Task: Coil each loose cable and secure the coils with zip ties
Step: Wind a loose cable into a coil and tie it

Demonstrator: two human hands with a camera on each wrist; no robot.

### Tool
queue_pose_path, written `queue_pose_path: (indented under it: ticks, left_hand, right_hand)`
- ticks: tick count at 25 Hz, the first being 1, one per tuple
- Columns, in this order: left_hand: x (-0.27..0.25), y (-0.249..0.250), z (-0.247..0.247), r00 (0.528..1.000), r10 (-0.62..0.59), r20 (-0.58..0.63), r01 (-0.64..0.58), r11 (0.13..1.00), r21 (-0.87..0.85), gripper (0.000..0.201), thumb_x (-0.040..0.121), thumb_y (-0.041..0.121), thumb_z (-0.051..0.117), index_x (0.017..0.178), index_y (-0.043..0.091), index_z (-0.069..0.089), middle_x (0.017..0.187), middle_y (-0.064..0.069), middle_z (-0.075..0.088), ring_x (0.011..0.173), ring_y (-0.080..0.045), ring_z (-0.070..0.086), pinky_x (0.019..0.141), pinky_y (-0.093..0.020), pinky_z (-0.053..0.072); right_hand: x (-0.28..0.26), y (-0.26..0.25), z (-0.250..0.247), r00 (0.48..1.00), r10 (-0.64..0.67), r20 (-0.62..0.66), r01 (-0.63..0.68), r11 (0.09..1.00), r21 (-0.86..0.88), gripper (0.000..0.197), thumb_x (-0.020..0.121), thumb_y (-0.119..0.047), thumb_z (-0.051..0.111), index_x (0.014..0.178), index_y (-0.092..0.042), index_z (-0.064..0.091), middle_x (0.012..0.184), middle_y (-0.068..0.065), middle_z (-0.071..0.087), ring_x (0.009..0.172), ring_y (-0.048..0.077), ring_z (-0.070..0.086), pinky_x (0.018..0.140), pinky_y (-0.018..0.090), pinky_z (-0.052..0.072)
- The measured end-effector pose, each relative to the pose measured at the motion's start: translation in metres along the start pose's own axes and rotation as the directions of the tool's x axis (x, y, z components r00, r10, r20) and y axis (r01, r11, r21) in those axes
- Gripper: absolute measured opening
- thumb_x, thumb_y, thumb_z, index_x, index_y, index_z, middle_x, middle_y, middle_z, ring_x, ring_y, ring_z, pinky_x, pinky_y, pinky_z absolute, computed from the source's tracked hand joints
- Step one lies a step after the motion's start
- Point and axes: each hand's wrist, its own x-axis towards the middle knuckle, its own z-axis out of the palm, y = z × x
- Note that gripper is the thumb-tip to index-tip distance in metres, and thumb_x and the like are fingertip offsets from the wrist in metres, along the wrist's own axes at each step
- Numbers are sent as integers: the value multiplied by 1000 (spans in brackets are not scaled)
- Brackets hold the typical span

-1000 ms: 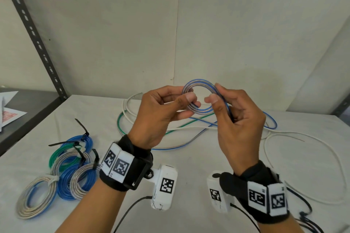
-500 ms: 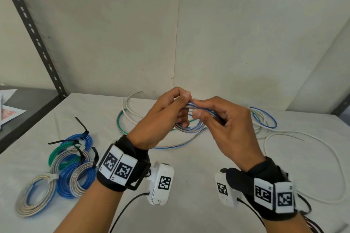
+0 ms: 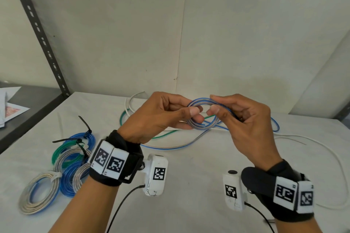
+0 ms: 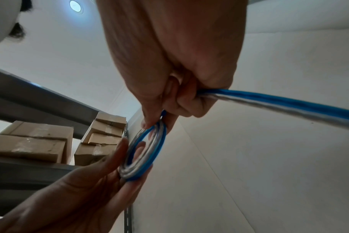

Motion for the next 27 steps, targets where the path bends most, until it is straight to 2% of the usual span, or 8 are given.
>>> queue_pose_path:
  ticks: [4, 6, 8, 12, 16, 20, 24, 27]
  left_hand:
    - [-1, 2, -5, 995, 22, -93, -14, 996, 89, 17, 89, 7, 70, 103, -1, 75, 91, -19, 77, 89, -32, 75, 84, -40, 62]
    - [0, 1, -5, 992, 37, -121, -14, 983, 184, 16, 87, 7, 74, 100, 0, 77, 87, -19, 77, 88, -36, 75, 82, -41, 62]
    - [2, -3, -4, 991, 44, -125, -3, 949, 317, 13, 84, 11, 79, 96, 6, 80, 82, -11, 78, 85, -31, 76, 82, -41, 62]
    - [4, -10, -2, 996, 43, -75, -1, 868, 496, 9, 86, 21, 79, 91, 14, 81, 75, -3, 77, 78, -27, 75, 79, -49, 59]
    - [3, -5, -4, 995, 57, -77, -24, 927, 376, 9, 87, 15, 77, 91, 7, 80, 75, -14, 75, 72, -28, 72, 78, -53, 59]
    - [0, 0, -3, 999, 23, -49, -9, 965, 264, 17, 90, 12, 73, 95, -3, 76, 81, -20, 75, 72, -23, 70, 78, -52, 59]
    - [2, 0, -4, 998, -19, -63, 29, 988, 154, 20, 86, 7, 75, 105, 2, 75, 92, -19, 76, 83, -25, 75, 76, -35, 62]
    - [3, -2, -5, 995, -32, -90, 37, 998, 54, 19, 86, 5, 73, 105, 2, 74, 95, -19, 77, 87, -24, 75, 81, -35, 62]
  right_hand:
    - [0, -3, 0, 998, 30, 54, -29, 999, -18, 16, 89, -17, 69, 105, -19, 74, 88, -2, 78, 81, 11, 74, 76, 20, 53]
    - [0, -4, -5, 1000, 3, 23, 1, 986, -165, 12, 91, -19, 71, 101, -21, 77, 88, -11, 76, 77, 7, 70, 69, 19, 51]
    - [-1, -5, -6, 999, -44, -26, 36, 963, -268, 9, 90, -18, 74, 96, -23, 78, 89, -16, 75, 80, 7, 69, 67, 18, 49]
    - [-4, -6, 4, 1000, 2, 12, 1, 978, -210, 8, 89, -19, 75, 93, -25, 78, 89, -12, 75, 82, 13, 70, 66, 23, 50]
    - [-2, -1, -1, 997, 52, 50, -38, 966, -254, 7, 88, -24, 74, 92, -29, 76, 84, -11, 73, 67, 11, 61, 59, 24, 47]
    - [-2, -2, -2, 984, 148, 96, -132, 979, -157, 11, 83, -21, 79, 93, -25, 76, 87, -10, 78, 81, 8, 73, 73, 32, 56]
    - [-2, -7, 0, 995, 103, -9, -104, 995, -14, 14, 81, -23, 75, 95, -20, 75, 82, -4, 78, 73, 8, 72, 67, 18, 53]
    - [0, -9, -1, 988, 107, -111, -101, 993, 56, 16, 83, -20, 73, 97, -13, 73, 80, 1, 78, 73, 11, 72, 66, 19, 54]
